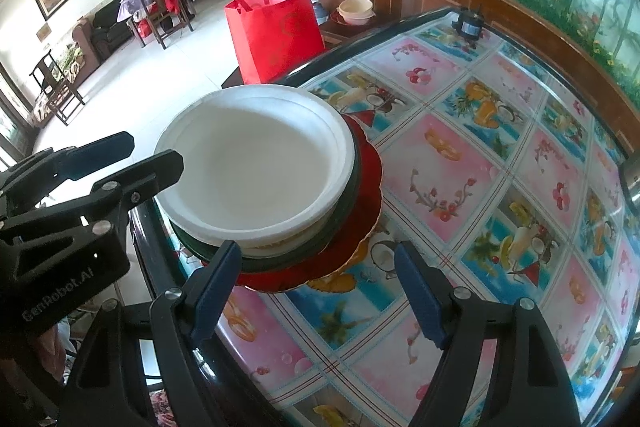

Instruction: Organize plates and bowls

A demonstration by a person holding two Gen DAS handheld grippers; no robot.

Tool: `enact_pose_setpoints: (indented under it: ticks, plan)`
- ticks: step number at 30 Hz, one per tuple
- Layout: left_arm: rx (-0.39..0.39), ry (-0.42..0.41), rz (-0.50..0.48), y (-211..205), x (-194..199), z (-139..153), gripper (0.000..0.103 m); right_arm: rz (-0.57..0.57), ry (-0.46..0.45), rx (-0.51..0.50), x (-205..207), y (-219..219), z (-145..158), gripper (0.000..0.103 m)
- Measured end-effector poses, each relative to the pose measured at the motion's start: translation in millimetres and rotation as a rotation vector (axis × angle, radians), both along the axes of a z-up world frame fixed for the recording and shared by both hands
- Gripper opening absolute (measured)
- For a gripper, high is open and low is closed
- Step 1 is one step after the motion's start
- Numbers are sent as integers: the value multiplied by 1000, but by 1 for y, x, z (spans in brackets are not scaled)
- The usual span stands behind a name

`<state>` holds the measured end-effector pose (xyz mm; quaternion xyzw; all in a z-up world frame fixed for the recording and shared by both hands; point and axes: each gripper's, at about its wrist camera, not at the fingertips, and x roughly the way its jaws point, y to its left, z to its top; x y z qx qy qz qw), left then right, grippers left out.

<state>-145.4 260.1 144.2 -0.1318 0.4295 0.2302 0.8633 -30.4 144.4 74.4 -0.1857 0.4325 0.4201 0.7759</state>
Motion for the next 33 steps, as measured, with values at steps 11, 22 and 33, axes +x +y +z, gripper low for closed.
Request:
enact_pose_setpoints:
  ticks: [11, 22, 33]
  plan:
    - [-6, 5, 1, 1, 0, -3, 53, -4, 13, -6, 1, -1, -2, 79]
    - [-10, 1, 6, 1, 0, -5, 53, -3, 18, -4, 1, -2, -2, 79]
    - [-13, 2, 10, 2, -1, -4, 53, -6, 25, -1, 0, -4, -3, 79]
